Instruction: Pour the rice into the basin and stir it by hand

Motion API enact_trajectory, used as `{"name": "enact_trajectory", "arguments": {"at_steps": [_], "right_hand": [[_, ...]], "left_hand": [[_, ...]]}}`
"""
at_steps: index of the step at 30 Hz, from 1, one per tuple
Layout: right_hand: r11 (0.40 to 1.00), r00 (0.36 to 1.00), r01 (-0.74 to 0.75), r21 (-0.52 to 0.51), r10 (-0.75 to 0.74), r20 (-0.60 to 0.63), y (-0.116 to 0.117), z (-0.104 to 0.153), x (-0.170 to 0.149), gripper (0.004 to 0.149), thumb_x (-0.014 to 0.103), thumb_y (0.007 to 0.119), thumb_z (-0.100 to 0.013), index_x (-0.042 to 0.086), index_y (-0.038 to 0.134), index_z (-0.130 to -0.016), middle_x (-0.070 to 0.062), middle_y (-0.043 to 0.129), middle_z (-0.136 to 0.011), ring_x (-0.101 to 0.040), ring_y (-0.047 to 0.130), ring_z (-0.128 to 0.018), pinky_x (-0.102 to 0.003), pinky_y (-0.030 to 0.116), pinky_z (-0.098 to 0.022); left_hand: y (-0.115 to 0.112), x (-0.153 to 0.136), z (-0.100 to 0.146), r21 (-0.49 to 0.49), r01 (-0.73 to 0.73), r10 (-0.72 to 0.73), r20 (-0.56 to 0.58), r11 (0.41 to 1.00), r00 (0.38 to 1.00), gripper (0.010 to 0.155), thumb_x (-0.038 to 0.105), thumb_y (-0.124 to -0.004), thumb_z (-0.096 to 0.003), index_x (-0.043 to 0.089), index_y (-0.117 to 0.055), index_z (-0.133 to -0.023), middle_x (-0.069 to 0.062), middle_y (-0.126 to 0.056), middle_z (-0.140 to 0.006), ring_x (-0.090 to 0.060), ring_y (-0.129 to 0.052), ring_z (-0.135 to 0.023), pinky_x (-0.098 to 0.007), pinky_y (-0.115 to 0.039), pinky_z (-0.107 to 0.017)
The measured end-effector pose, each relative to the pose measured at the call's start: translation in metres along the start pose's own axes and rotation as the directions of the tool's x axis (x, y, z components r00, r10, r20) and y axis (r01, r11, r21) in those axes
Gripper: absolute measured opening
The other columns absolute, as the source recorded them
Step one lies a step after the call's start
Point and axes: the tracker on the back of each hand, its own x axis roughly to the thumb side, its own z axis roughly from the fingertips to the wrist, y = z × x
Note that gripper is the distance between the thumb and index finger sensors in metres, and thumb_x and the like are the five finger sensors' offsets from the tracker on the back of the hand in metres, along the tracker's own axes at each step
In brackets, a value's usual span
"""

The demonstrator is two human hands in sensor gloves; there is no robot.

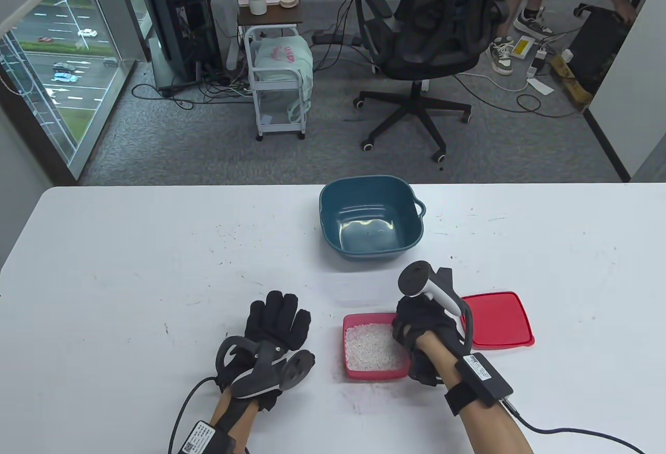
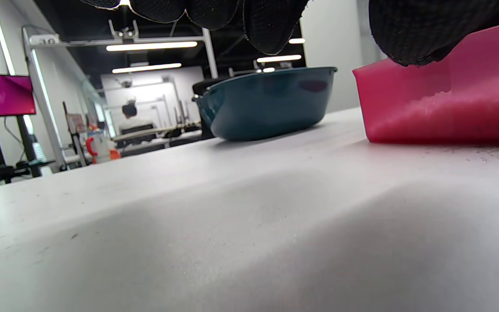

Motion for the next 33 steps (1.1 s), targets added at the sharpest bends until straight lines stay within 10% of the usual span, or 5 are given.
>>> {"name": "enact_trajectory", "arguments": {"at_steps": [12, 18, 25, 33], "right_hand": [[0.935, 0.935, 0.330, 0.129, -0.342, 0.095, -0.017, 0.026, -0.009, 0.052, 0.025, 0.078, -0.034, 0.010, 0.060, -0.081, -0.031, 0.074, -0.077, -0.038, 0.106, -0.015, -0.042, 0.091, -0.007], [0.728, 0.686, 0.659, 0.189, -0.685, 0.245, -0.060, 0.043, -0.005, 0.071, 0.035, 0.079, -0.037, 0.016, 0.050, -0.099, -0.032, 0.062, -0.081, -0.044, 0.106, -0.028, -0.047, 0.093, -0.016], [0.605, 0.559, 0.796, 0.019, -0.746, 0.361, -0.130, 0.049, 0.032, 0.080, 0.048, 0.084, -0.037, 0.018, 0.046, -0.100, -0.032, 0.059, -0.079, -0.047, 0.104, -0.042, -0.050, 0.094, -0.027], [0.618, 0.674, 0.738, -0.271, -0.653, 0.346, -0.167, 0.016, 0.063, 0.082, 0.050, 0.086, -0.035, 0.016, 0.049, -0.099, -0.031, 0.061, -0.078, -0.046, 0.105, -0.042, -0.049, 0.094, -0.027]], "left_hand": [[-0.004, -0.014, 0.002, 0.005, -0.061, 0.061, -0.034, 0.998, 0.998, 0.085, 0.064, -0.078, -0.0363, 0.018, -0.066, -0.107, -0.023, -0.047, -0.118, -0.055, -0.048, -0.107, -0.073, -0.049, -0.074], [-0.003, -0.016, 0.006, 0.015, -0.073, 0.073, -0.041, 0.997, 0.996, 0.086, 0.064, -0.078, -0.0363, 0.018, -0.065, -0.107, -0.023, -0.047, -0.117, -0.056, -0.048, -0.107, -0.073, -0.049, -0.074], [-0.003, -0.014, 0.008, 0.000, -0.067, 0.067, -0.037, 0.998, 0.997, 0.086, 0.064, -0.078, -0.0364, 0.018, -0.065, -0.108, -0.023, -0.048, -0.117, -0.056, -0.049, -0.107, -0.073, -0.050, -0.074], [-0.004, -0.013, 0.010, -0.026, -0.068, 0.067, -0.035, 0.997, 0.997, 0.086, 0.064, -0.077, -0.0366, 0.018, -0.065, -0.107, -0.023, -0.049, -0.117, -0.056, -0.049, -0.106, -0.073, -0.050, -0.073]]}}
